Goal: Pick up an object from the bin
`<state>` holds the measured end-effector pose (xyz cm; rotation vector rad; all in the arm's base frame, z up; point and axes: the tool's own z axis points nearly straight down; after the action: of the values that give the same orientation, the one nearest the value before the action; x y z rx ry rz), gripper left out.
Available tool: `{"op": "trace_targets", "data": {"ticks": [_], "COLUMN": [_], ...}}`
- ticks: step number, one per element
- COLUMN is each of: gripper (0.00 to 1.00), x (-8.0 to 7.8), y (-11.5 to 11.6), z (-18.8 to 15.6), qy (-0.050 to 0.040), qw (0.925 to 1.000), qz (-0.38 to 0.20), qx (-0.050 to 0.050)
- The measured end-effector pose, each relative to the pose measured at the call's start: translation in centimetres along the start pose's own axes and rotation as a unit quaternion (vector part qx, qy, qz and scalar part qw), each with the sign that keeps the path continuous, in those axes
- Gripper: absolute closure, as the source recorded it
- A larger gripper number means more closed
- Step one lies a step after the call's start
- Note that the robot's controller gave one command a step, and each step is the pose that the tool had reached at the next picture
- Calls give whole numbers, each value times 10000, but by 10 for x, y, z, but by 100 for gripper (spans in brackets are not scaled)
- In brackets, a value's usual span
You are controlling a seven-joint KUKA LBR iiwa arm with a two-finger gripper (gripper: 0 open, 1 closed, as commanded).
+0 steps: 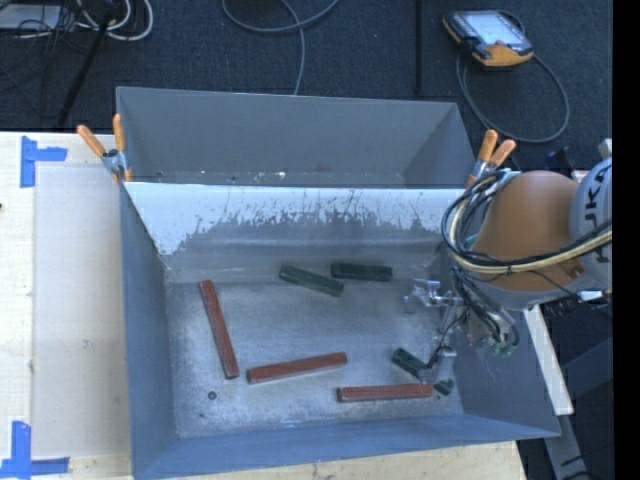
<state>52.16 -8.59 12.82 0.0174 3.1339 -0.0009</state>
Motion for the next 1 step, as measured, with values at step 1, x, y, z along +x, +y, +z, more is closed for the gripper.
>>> {"op": "trace_targets", "data": {"ticks": [1], "gripper": [100], "x": [23], "y": [-21], "z": [56], "qy": [72], "qw": [9974], "qz": [712], "qx": [-9]}}
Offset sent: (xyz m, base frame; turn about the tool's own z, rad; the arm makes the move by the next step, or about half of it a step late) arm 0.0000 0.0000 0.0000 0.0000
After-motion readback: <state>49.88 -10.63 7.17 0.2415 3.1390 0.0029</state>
